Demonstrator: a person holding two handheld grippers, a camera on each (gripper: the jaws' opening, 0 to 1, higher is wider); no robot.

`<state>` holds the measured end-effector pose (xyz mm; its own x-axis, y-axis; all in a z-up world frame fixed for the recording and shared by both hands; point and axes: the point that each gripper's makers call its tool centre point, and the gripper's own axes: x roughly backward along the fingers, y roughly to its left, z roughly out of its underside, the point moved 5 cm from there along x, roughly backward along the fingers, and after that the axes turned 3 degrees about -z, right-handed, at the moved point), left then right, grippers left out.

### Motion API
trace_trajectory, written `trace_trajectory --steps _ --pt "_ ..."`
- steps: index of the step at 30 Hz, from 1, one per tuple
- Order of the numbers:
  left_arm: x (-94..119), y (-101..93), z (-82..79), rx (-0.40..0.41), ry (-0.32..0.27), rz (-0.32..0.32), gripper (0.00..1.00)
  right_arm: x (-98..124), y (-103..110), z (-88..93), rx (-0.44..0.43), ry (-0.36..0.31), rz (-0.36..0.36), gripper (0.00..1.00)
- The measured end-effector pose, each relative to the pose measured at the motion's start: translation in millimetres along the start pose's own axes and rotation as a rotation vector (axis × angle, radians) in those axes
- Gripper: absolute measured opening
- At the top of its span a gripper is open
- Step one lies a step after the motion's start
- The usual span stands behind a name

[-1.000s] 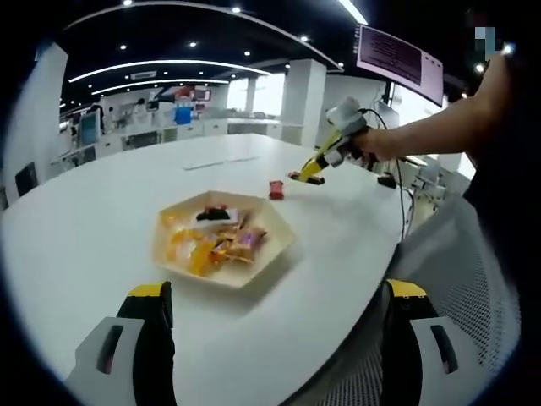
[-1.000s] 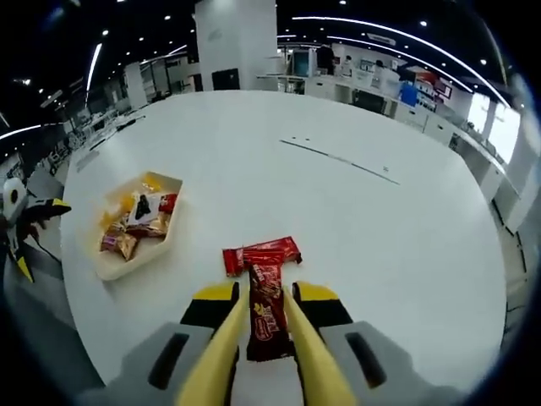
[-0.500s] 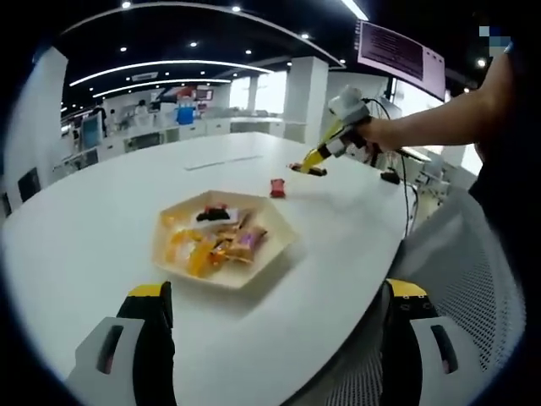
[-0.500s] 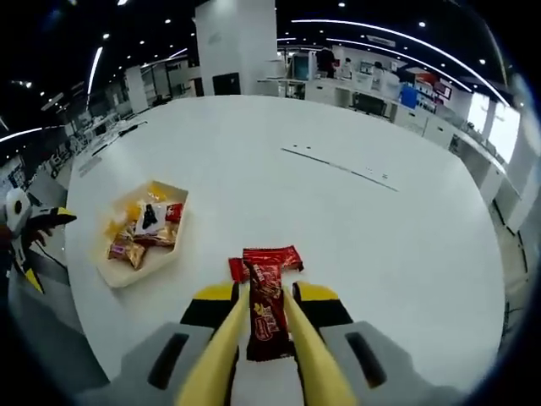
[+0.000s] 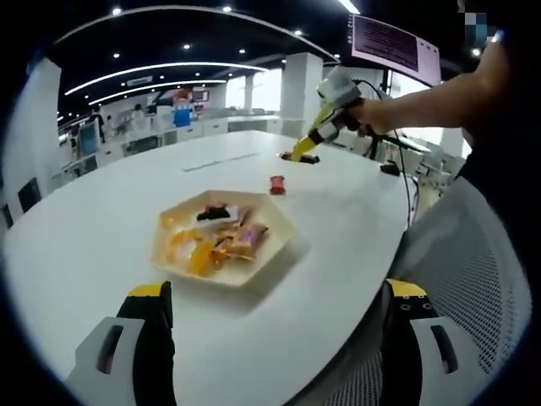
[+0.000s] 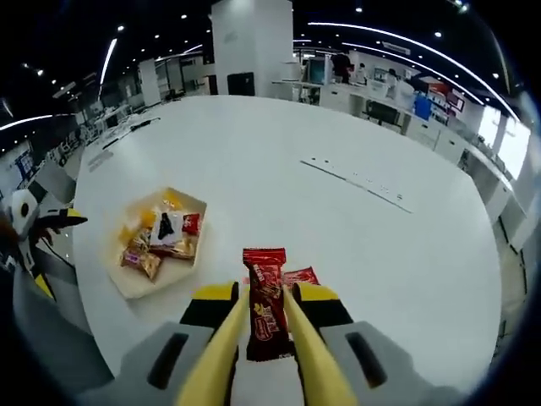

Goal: Place the target food into the container with the food tongs after gripping and lifting it, then release it inside without dropping or visibly crushing the food.

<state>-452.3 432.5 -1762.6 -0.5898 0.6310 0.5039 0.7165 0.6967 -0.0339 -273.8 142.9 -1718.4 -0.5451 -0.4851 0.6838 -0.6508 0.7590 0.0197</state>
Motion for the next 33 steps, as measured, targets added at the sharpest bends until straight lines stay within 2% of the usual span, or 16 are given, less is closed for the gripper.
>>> trace_trajectory --steps 3,11,14,19,24,31,33 --pt "-0.4 -3.6 -3.2 -0.045 -0.004 0.002 1.0 -1.3 6.5 -6.6 0.015 -0.004 -0.014 0.24" --pt "0.6 3.3 -3.1 0.01 -0.021 -0.009 1.0 -9.8 37.2 -29.9 0.08 -0.01 -0.079 0.24" --pt "2.8 10.8 -3.3 0.066 -0.045 -0.041 1.0 -13.7 45.4 -37.3 0.094 -0.015 -0.095 0.24" --pt "2.4 14.2 0.1 0.099 -0.035 -0.051 0.99 -19.7 62.7 -46.3 0.116 -0.014 -0.129 0.24" --pt "1.6 10.2 1.0 0.066 -0.024 -0.04 0.99 -26.6 86.5 -55.4 0.158 -0.012 -0.173 0.24" --pt "3.9 13.8 -0.5 0.08 -0.037 -0.06 0.99 -31.7 116.0 -67.6 0.195 -0.022 -0.227 0.24" --pt "5.3 14.3 -5.8 0.118 -0.074 -0.045 0.99 -32.8 123.8 -69.2 0.208 -0.024 -0.24 0.24"
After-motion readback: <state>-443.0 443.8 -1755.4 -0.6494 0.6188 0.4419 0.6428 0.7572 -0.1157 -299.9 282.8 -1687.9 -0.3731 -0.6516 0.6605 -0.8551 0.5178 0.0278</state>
